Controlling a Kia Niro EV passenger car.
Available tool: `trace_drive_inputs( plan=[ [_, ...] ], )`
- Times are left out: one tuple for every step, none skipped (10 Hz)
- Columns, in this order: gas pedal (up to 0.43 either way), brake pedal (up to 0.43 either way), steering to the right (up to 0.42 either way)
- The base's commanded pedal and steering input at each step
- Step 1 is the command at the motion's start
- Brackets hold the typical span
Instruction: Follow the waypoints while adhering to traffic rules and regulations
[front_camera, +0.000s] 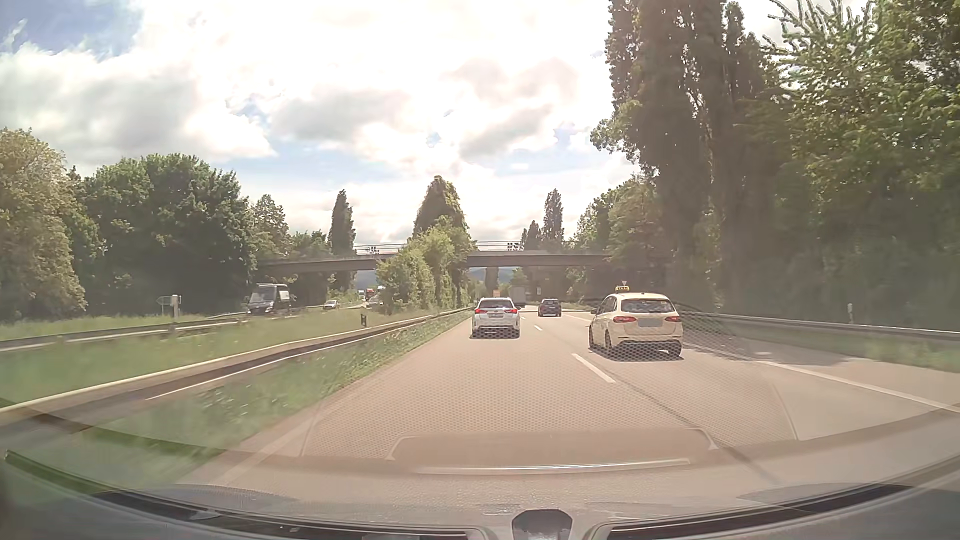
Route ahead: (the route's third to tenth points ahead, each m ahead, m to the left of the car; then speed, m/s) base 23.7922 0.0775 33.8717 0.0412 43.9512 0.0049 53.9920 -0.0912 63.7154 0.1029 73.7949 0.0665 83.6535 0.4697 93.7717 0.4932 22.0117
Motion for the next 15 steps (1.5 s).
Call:
trace_drive_inputs(
  plan=[
    [0.047,0.0,0.0],
    [0.047,0.0,-0.001],
    [0.047,0.0,0.0],
    [0.047,0.0,0.0],
    [0.047,0.0,0.0],
    [0.047,0.0,0.0],
    [0.047,0.0,0.0],
    [0.047,0.0,0.001],
    [0.047,0.0,0.0],
    [0.047,0.0,0.001],
    [0.047,0.0,0.0],
    [0.047,0.0,0.0],
    [0.047,0.0,0.001],
    [0.047,0.0,0.001],
    [0.039,0.0,0.001]
  ],
)
